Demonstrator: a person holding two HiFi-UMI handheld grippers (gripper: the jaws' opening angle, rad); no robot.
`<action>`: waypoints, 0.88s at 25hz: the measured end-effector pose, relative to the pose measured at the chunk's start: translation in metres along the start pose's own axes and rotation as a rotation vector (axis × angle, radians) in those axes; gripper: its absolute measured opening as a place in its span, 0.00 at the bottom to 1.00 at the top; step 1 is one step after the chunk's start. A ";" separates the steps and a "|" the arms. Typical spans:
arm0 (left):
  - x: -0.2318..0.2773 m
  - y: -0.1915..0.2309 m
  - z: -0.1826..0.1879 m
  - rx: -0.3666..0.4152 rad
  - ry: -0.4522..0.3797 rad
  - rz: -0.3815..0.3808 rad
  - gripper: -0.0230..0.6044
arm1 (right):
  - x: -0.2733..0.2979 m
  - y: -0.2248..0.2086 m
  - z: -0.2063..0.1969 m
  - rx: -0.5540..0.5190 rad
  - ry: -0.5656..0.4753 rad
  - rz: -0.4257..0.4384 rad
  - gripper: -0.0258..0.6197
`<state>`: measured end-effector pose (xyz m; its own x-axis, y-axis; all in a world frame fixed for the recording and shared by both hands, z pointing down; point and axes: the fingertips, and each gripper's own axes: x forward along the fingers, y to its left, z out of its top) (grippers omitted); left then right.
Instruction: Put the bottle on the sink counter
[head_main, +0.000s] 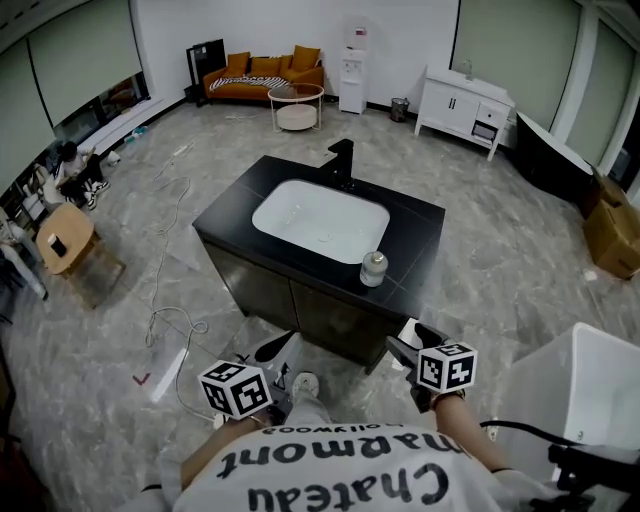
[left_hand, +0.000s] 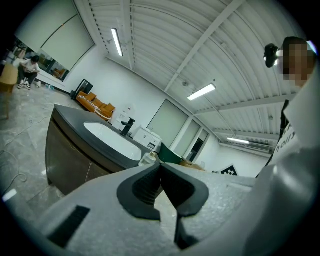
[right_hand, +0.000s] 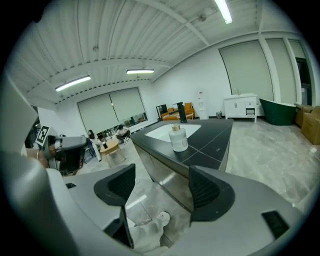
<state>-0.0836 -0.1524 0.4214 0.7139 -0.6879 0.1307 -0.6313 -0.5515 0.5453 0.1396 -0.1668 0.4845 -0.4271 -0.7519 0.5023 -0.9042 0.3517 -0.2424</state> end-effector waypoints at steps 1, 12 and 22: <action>-0.006 -0.005 -0.004 0.001 0.001 0.003 0.06 | -0.008 0.007 0.001 -0.012 -0.017 0.008 0.57; -0.057 -0.059 0.010 0.080 -0.047 -0.032 0.06 | -0.087 0.047 0.042 0.053 -0.225 0.045 0.14; -0.102 -0.072 0.009 0.093 -0.070 -0.057 0.06 | -0.130 0.080 0.029 -0.025 -0.235 -0.034 0.07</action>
<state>-0.1131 -0.0466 0.3615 0.7286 -0.6836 0.0413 -0.6178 -0.6300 0.4705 0.1226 -0.0571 0.3758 -0.3857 -0.8719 0.3017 -0.9192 0.3352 -0.2065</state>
